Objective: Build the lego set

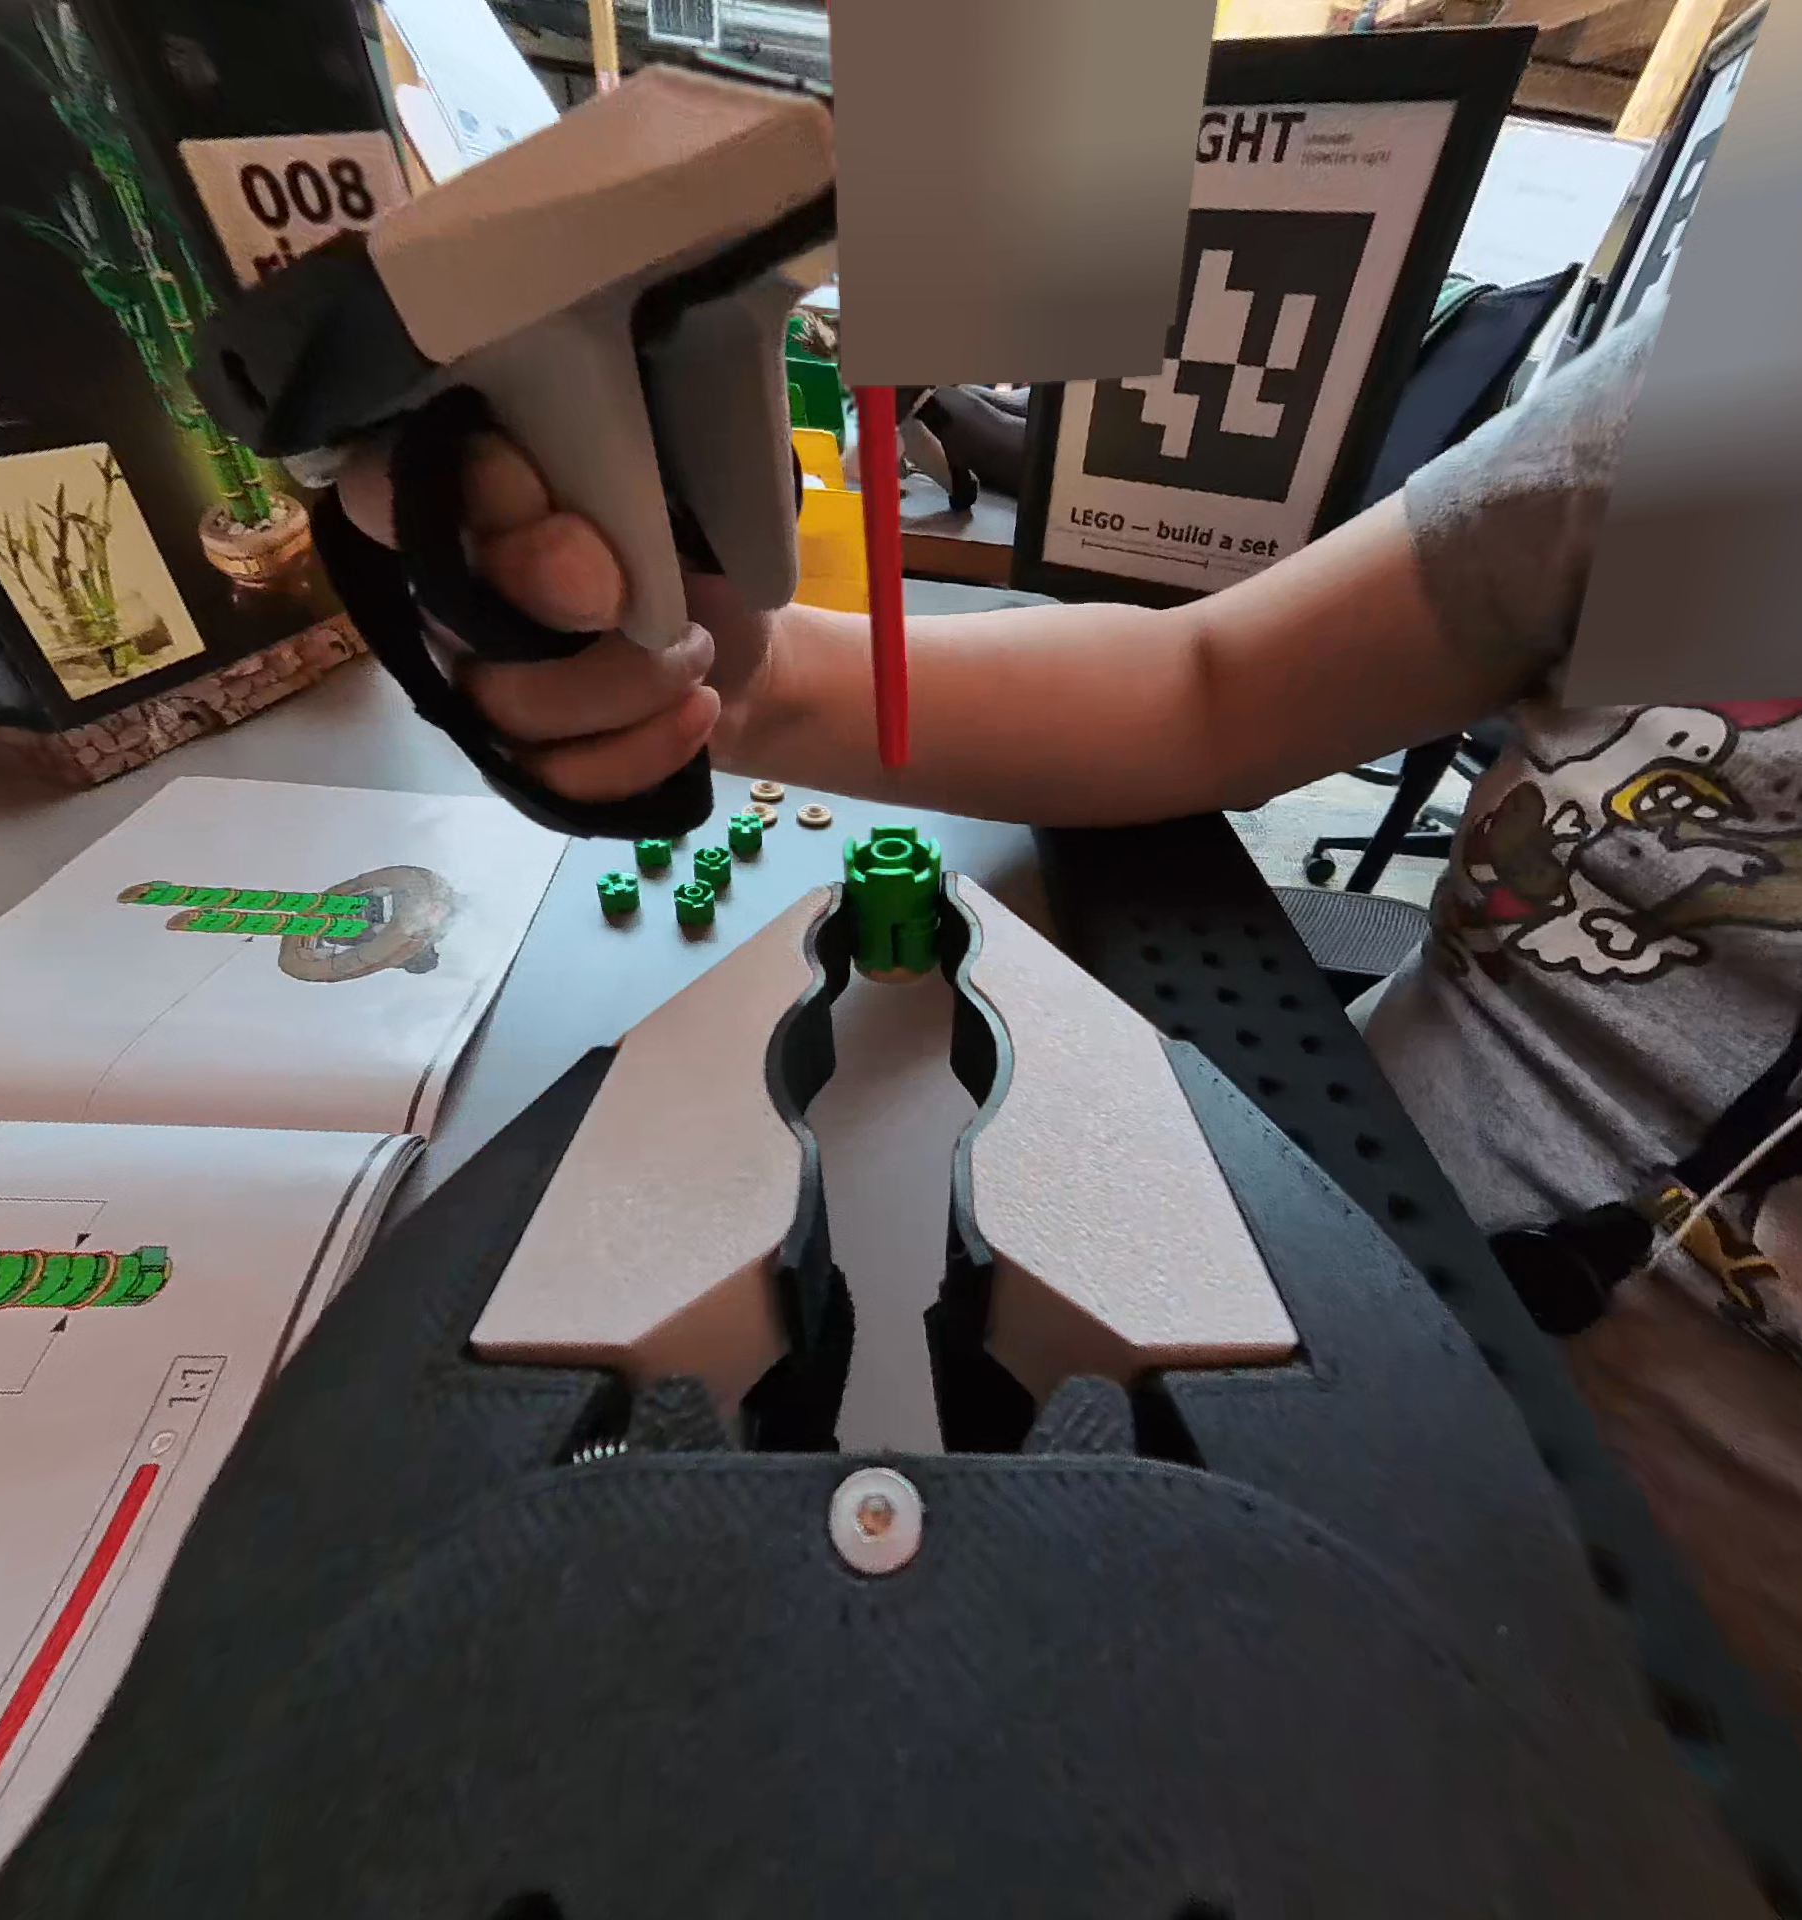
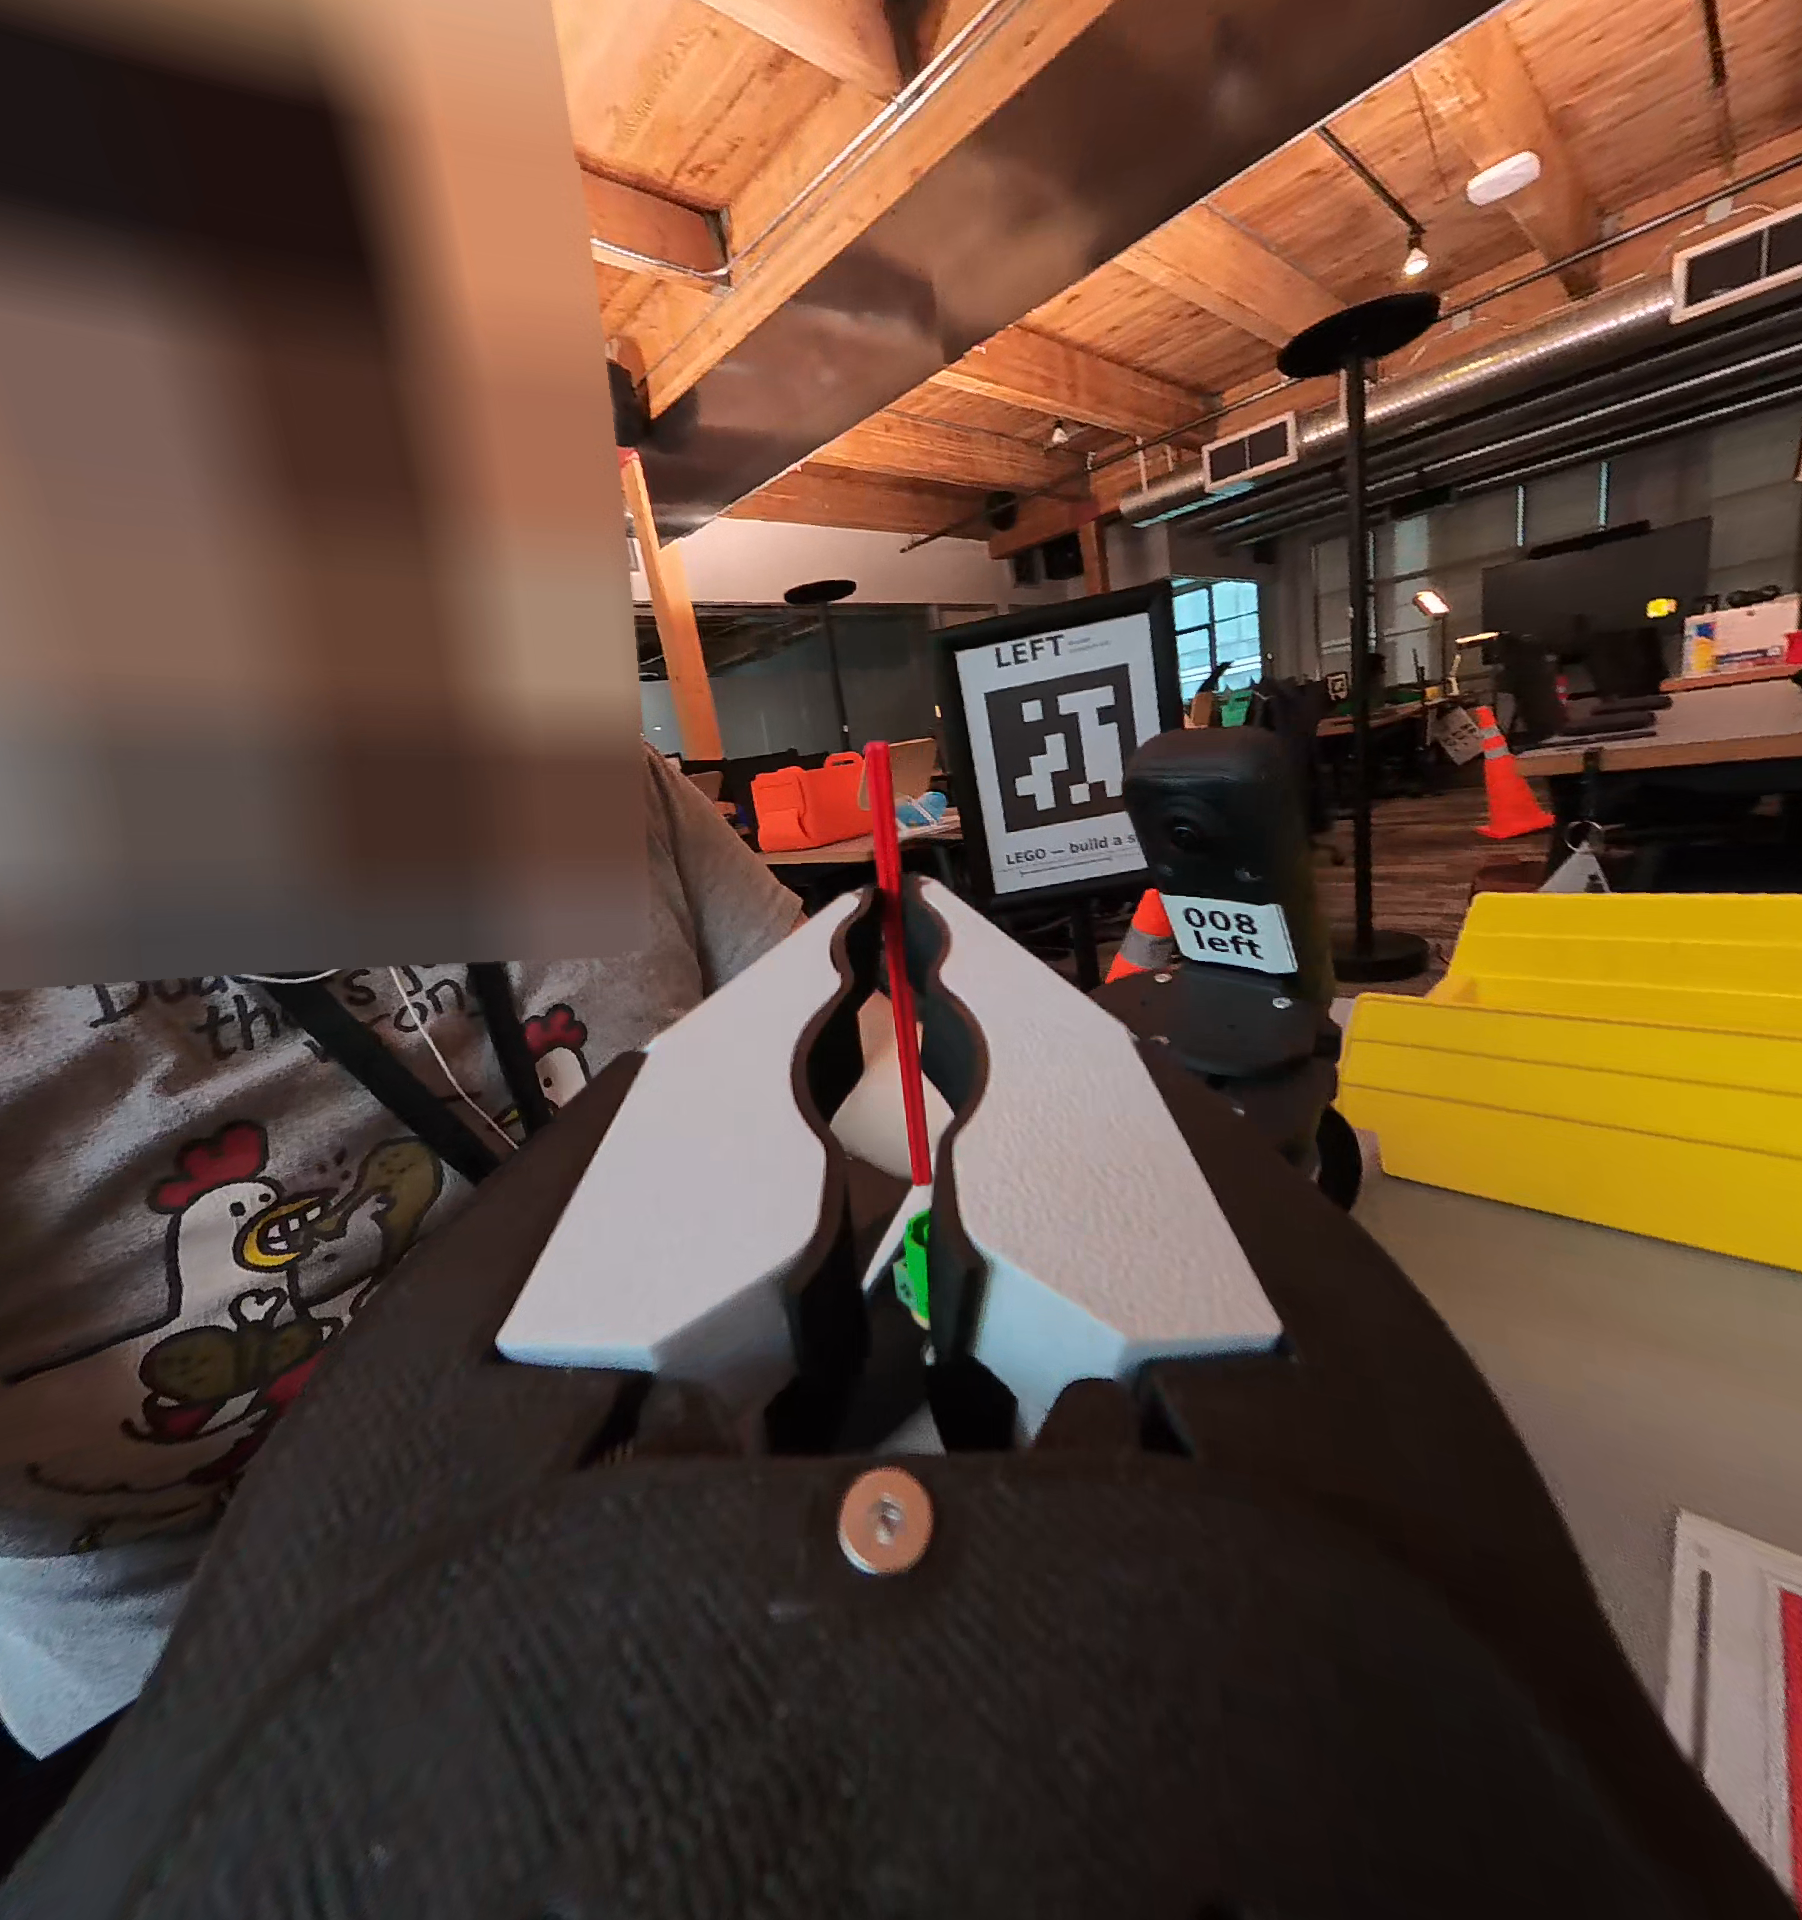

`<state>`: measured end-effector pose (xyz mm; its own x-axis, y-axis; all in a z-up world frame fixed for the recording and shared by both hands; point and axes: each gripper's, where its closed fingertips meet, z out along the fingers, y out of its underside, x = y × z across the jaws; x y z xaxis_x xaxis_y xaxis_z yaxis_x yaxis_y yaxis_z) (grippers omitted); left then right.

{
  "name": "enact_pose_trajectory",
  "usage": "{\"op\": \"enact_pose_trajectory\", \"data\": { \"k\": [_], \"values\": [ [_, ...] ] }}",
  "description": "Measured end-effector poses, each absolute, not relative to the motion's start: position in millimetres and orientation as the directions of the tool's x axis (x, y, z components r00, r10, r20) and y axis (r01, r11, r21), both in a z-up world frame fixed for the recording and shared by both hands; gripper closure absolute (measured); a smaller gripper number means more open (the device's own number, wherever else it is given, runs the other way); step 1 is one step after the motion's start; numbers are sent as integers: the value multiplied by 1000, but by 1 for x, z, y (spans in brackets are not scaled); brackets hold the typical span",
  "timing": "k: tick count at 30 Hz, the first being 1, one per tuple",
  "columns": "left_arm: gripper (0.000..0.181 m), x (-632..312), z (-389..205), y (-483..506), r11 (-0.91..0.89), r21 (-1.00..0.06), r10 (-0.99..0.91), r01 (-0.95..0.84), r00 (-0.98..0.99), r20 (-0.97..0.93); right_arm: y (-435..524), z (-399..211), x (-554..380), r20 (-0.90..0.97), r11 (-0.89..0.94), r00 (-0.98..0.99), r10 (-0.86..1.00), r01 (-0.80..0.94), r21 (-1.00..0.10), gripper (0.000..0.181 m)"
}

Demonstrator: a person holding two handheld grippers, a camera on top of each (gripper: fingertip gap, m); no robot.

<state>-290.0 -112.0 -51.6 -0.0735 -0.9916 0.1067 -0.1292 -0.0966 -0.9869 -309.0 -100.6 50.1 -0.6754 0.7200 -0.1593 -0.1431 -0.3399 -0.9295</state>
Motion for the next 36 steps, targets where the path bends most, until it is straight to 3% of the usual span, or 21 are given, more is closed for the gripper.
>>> {"op": "enact_pose_trajectory", "data": {
  "k": [36],
  "values": [
    [167,-278,-52,-124,-48,-993,-992,-109,-107,60,-112,32,-301,-194,-357,-705,682,-90,-930,179]
  ]
}}
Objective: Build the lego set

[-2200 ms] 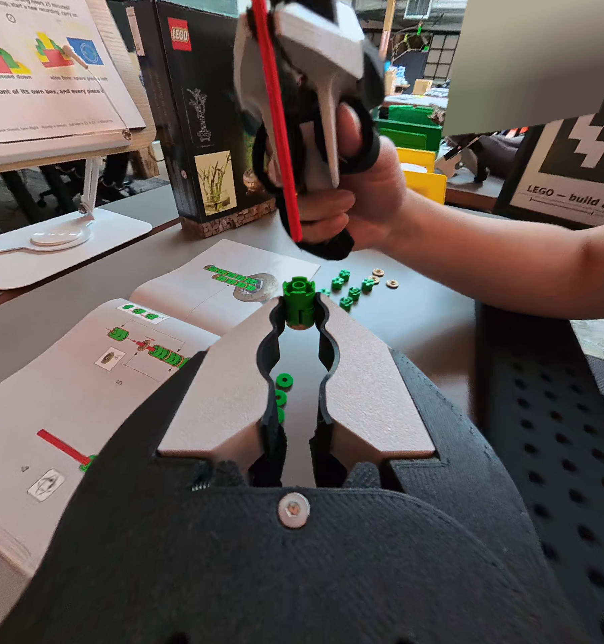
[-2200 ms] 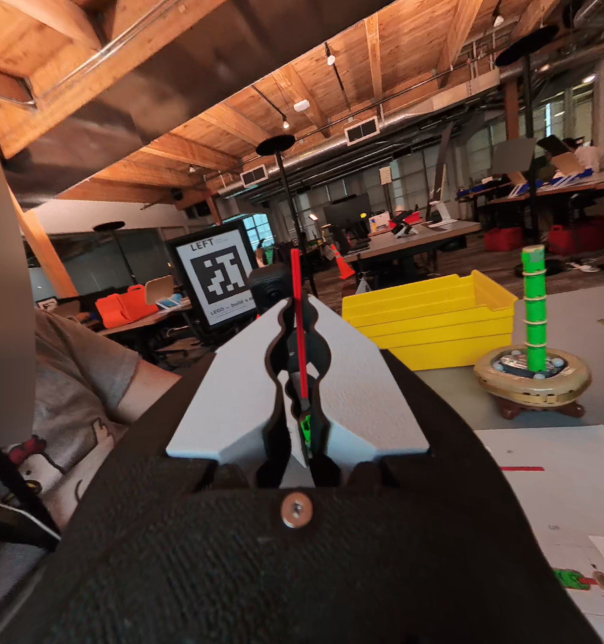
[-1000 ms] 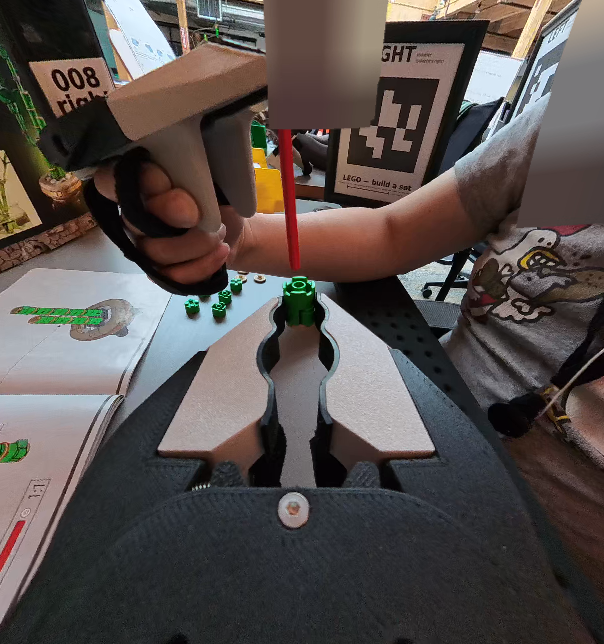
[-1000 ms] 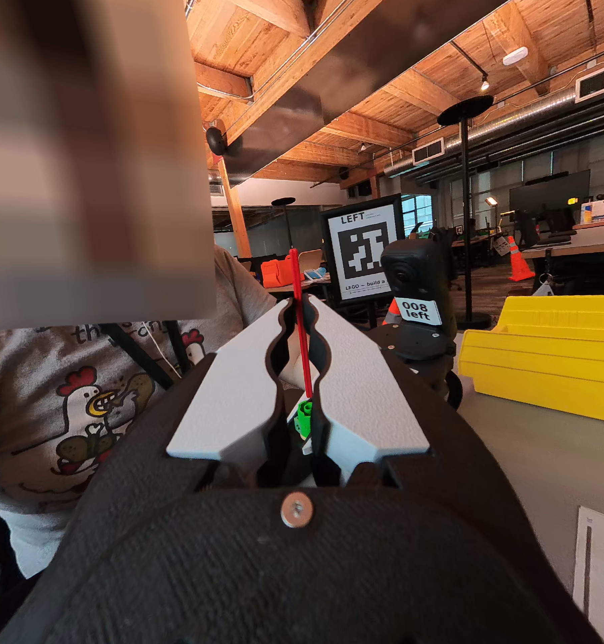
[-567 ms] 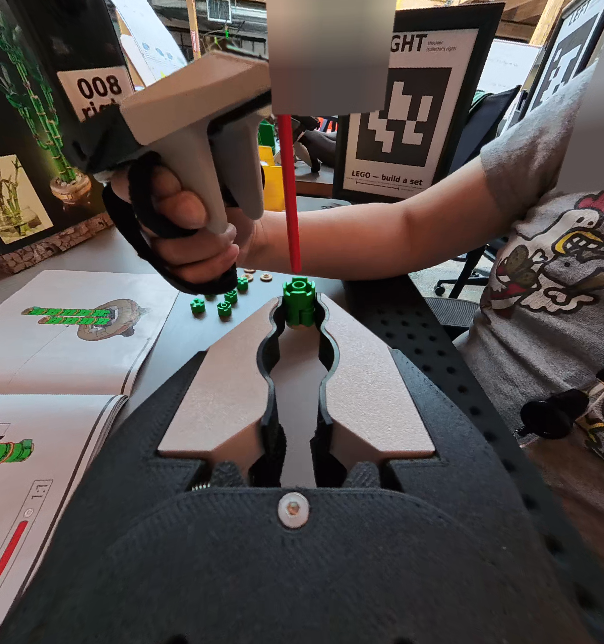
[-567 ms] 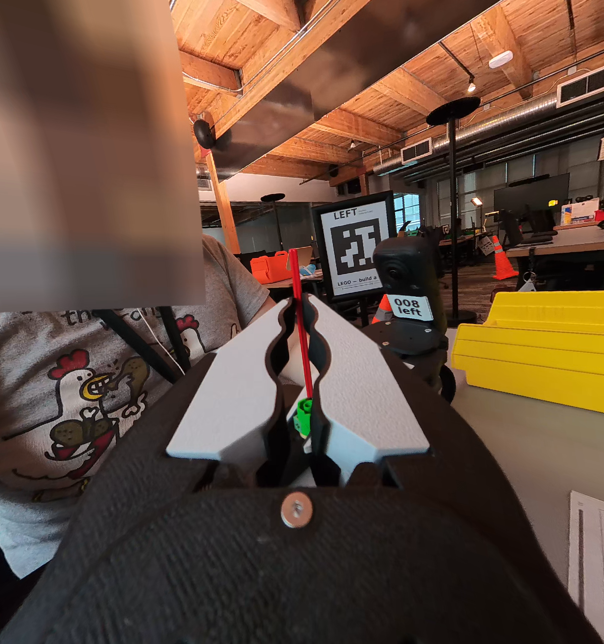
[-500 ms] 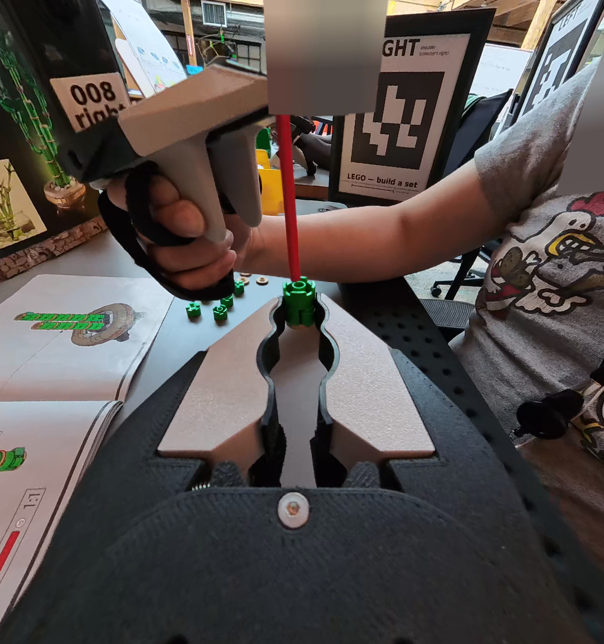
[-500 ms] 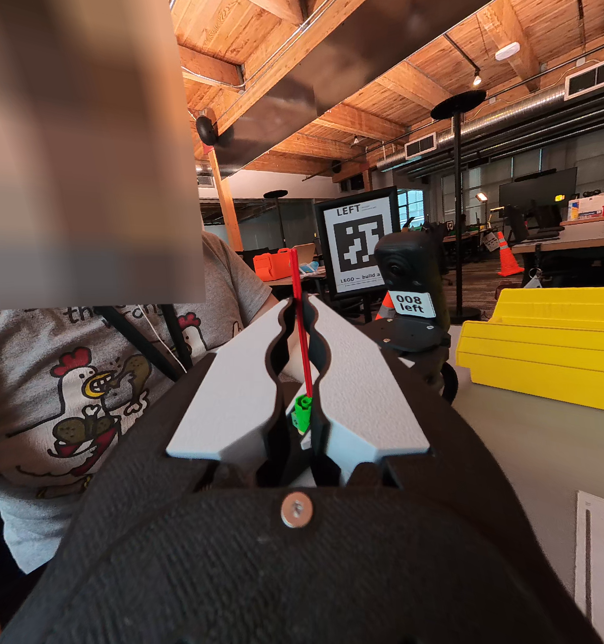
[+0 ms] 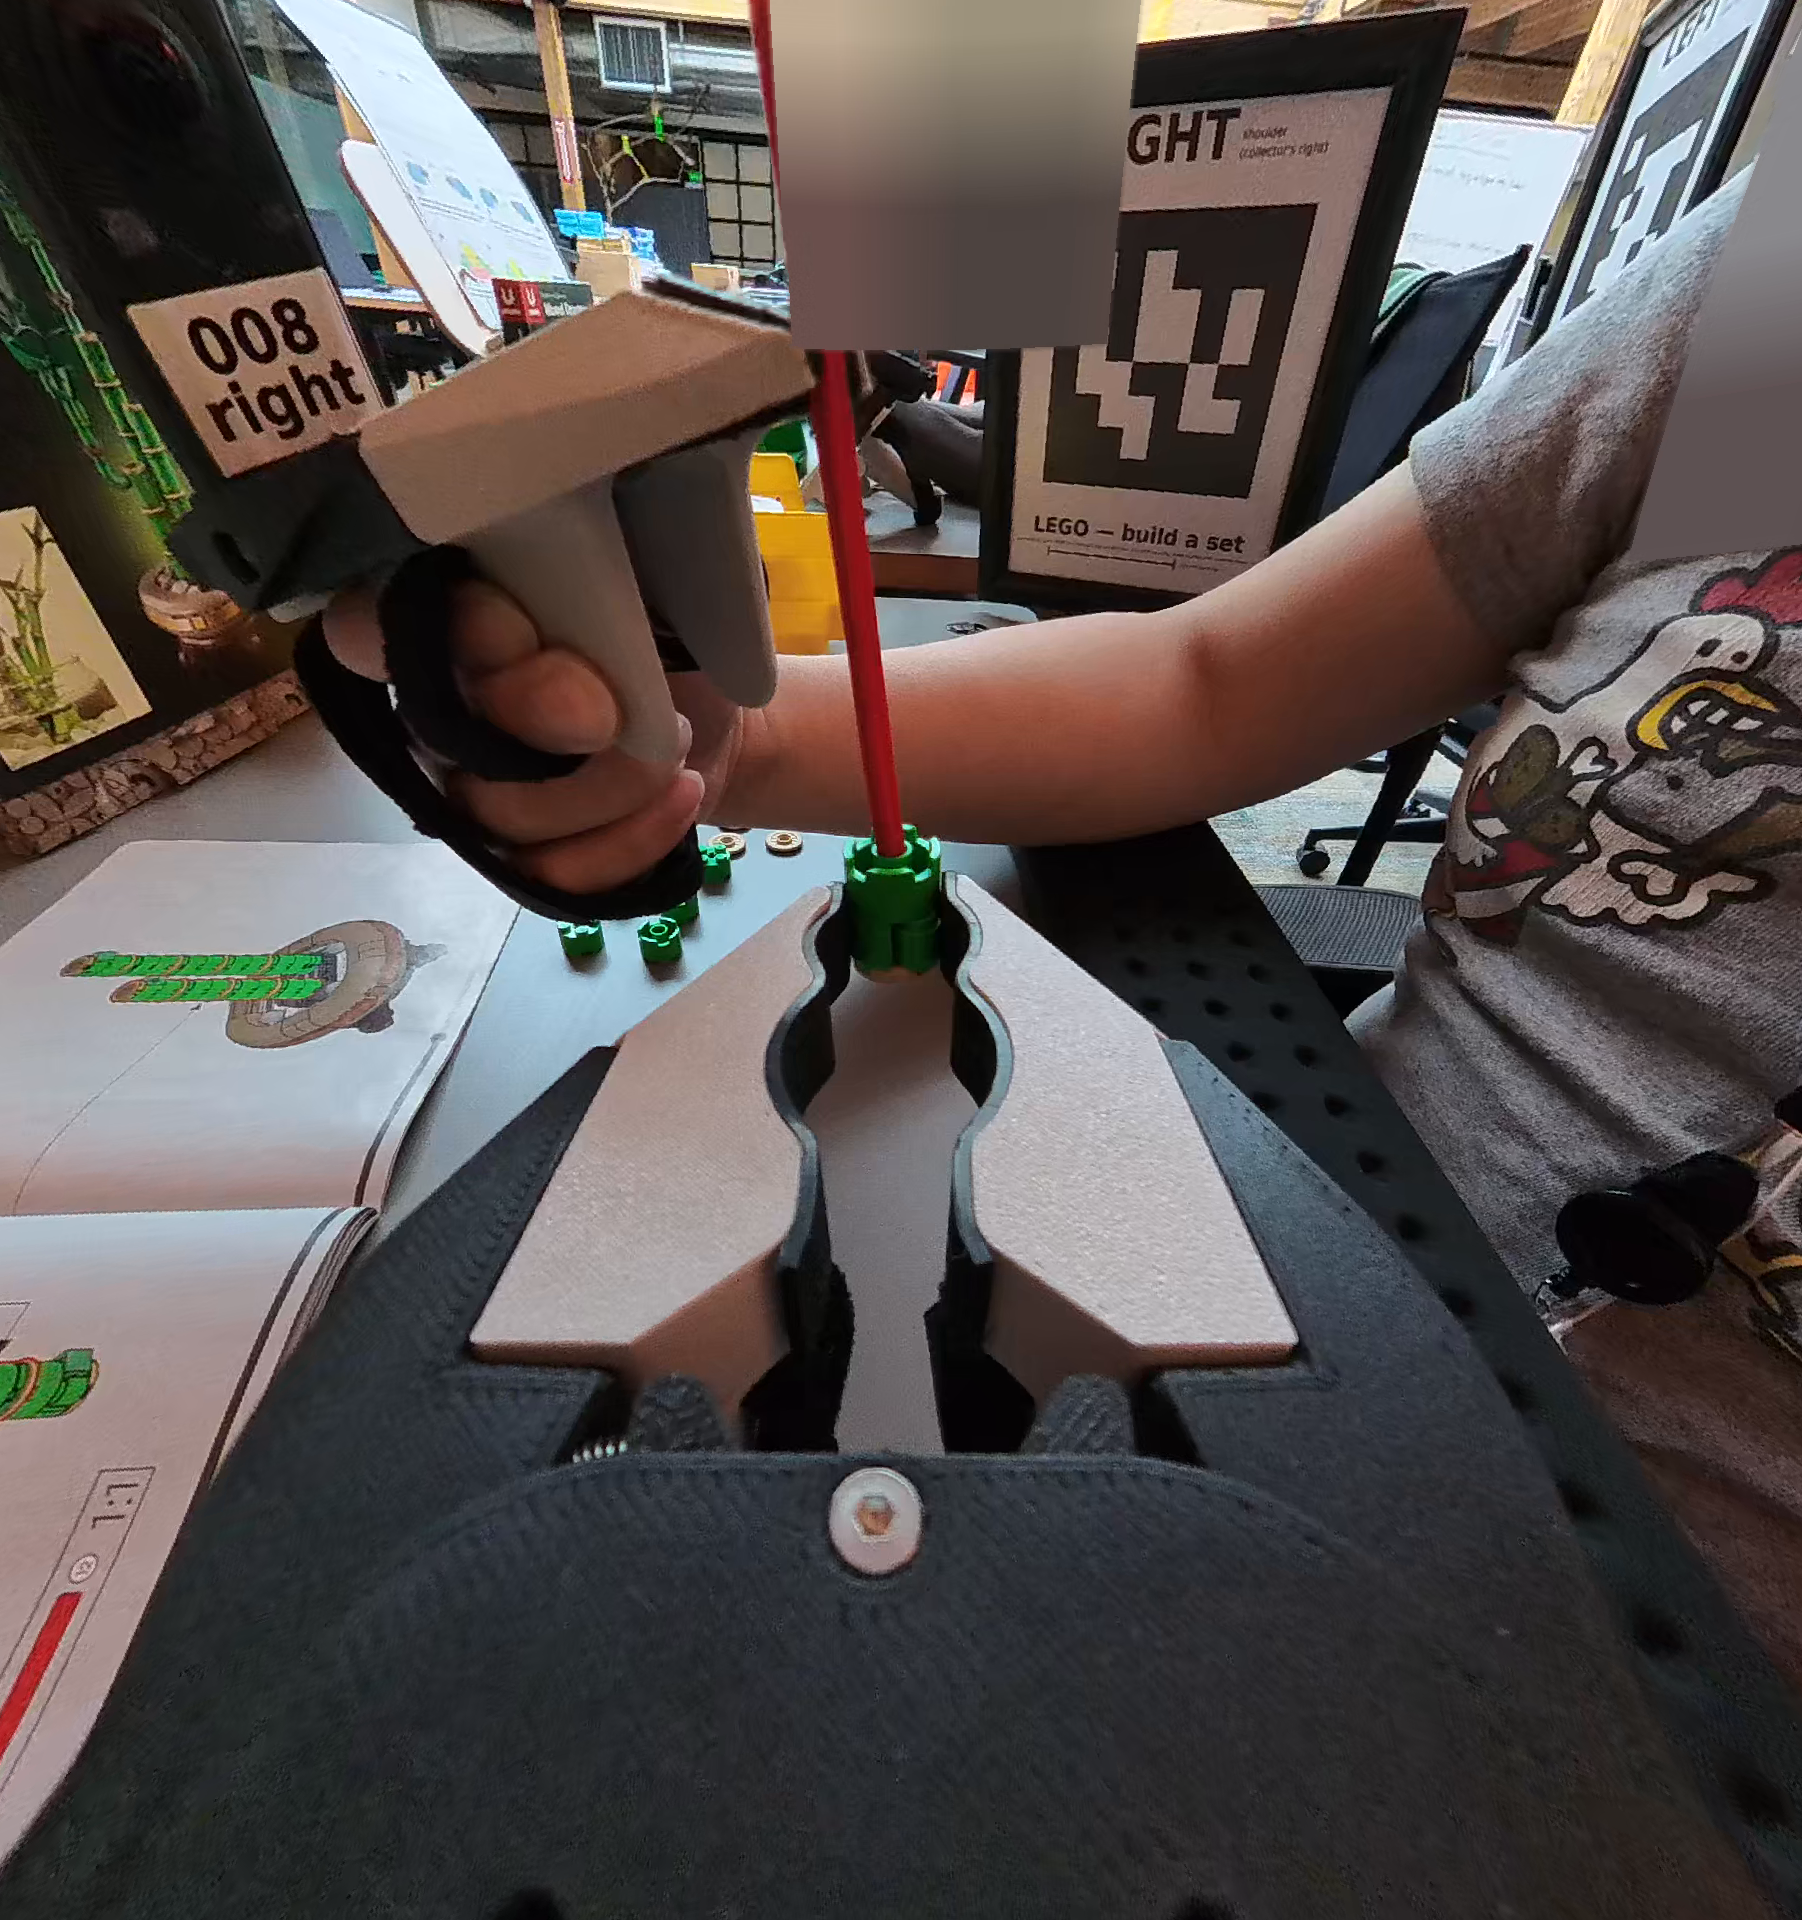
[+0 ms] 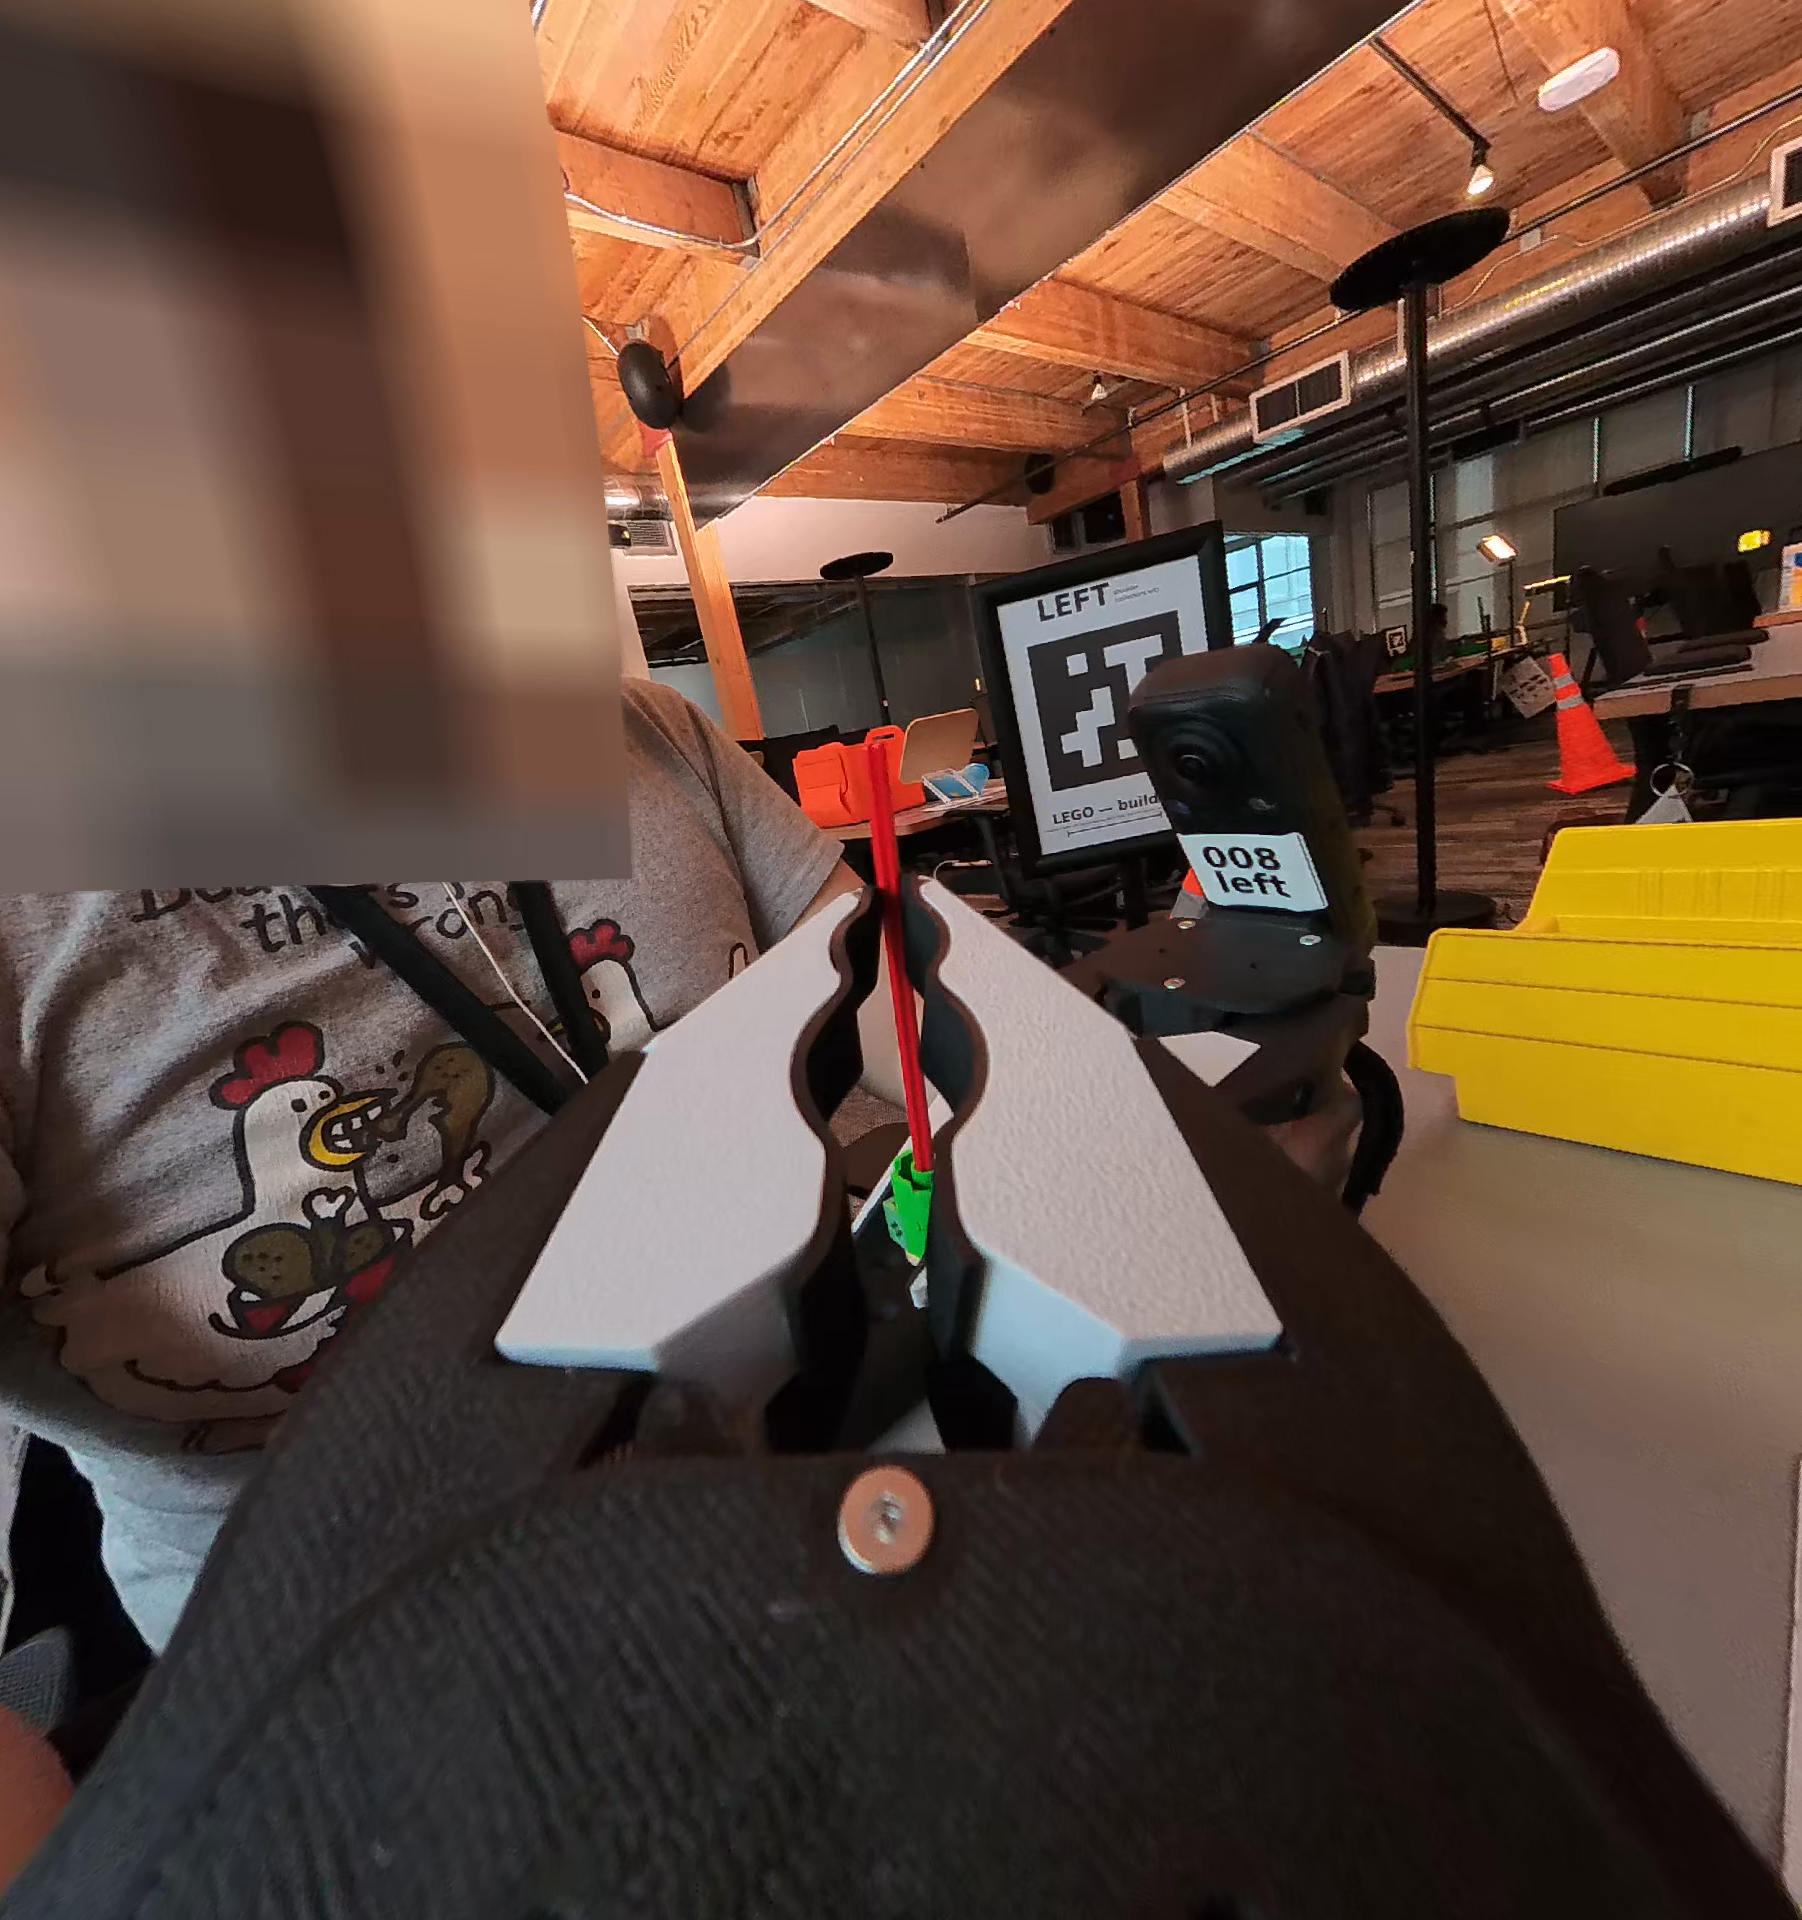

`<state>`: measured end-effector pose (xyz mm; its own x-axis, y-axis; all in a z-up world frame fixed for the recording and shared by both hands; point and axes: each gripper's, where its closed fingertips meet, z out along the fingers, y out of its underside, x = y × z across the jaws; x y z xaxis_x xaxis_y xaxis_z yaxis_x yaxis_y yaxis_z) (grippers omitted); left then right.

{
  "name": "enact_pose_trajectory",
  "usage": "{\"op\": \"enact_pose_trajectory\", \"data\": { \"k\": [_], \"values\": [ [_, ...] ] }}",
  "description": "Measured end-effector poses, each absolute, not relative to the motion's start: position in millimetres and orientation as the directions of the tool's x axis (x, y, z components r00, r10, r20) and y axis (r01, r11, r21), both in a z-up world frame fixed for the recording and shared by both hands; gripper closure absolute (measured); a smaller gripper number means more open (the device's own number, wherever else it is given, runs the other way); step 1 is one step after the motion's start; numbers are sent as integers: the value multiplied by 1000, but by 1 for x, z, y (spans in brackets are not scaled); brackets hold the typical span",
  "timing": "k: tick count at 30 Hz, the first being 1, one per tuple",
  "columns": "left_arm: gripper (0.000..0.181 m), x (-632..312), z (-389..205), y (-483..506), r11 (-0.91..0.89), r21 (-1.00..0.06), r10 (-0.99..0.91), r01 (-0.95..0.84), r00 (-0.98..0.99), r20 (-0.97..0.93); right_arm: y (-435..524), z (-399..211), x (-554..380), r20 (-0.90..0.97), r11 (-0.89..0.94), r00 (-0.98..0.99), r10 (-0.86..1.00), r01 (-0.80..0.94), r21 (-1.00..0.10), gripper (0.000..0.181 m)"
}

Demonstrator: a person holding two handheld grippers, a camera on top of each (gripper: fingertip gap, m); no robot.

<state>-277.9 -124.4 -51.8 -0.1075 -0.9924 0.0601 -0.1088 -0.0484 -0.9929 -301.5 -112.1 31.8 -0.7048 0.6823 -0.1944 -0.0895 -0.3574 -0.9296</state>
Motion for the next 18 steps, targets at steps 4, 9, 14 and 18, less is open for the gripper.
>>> {"op": "enact_pose_trajectory", "data": {
  "k": [4,9,14,18],
  "values": [
    [167,-277,-53,-126,-47,-992,-992,-121,-111,60,-111,30,-302,-210,-371,-708,674,-80,-925,179],
    [167,-277,-61,-123,-32,-987,-995,-159,-92,47,-110,24,-305,-245,-385,-704,666,-43,-922,179],
    [167,-278,-56,-125,-54,-989,-992,-135,-110,69,-110,28,-302,-242,-393,-718,653,-49,-918,179],
    [167,-277,-57,-126,-73,-988,-988,-140,-122,91,-109,26,-301,-255,-400,-712,654,-39,-916,179]
  ]
}}
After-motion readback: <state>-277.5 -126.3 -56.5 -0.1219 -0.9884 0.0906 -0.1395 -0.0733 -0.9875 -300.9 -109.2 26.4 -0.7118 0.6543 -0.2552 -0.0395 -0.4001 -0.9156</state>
